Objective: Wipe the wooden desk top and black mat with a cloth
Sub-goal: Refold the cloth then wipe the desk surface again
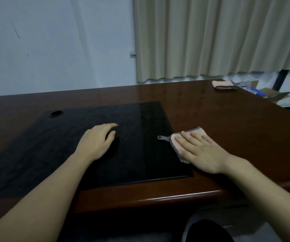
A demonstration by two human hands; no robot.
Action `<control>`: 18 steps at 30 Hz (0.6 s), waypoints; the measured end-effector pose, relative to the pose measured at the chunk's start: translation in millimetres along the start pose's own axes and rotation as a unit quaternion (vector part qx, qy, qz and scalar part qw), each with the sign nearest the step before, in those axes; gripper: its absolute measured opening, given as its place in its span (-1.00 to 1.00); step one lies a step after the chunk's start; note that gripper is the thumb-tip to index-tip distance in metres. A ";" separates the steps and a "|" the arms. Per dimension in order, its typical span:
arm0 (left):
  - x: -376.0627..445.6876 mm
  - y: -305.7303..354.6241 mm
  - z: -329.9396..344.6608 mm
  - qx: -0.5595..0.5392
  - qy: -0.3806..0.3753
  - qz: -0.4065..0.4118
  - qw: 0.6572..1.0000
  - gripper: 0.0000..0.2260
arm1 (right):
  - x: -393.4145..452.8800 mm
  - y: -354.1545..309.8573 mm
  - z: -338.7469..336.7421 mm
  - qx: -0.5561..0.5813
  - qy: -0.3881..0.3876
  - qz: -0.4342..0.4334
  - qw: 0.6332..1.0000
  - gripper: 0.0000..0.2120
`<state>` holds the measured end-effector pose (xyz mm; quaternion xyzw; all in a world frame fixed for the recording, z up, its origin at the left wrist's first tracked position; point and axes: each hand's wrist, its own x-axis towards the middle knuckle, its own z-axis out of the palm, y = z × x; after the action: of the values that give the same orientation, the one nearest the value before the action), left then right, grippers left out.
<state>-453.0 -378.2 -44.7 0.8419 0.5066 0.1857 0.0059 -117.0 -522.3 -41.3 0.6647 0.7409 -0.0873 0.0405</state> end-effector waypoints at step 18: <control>10.1 55.9 20.8 -0.095 -0.069 0.050 0.992 -0.64 | -81.8 38.7 7.2 -0.014 0.003 0.088 0.996 -0.34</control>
<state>-394.7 -393.0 -49.8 0.8727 0.4425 0.1740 0.1114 -69.8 -599.7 -36.9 0.7269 0.6808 -0.0706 0.0551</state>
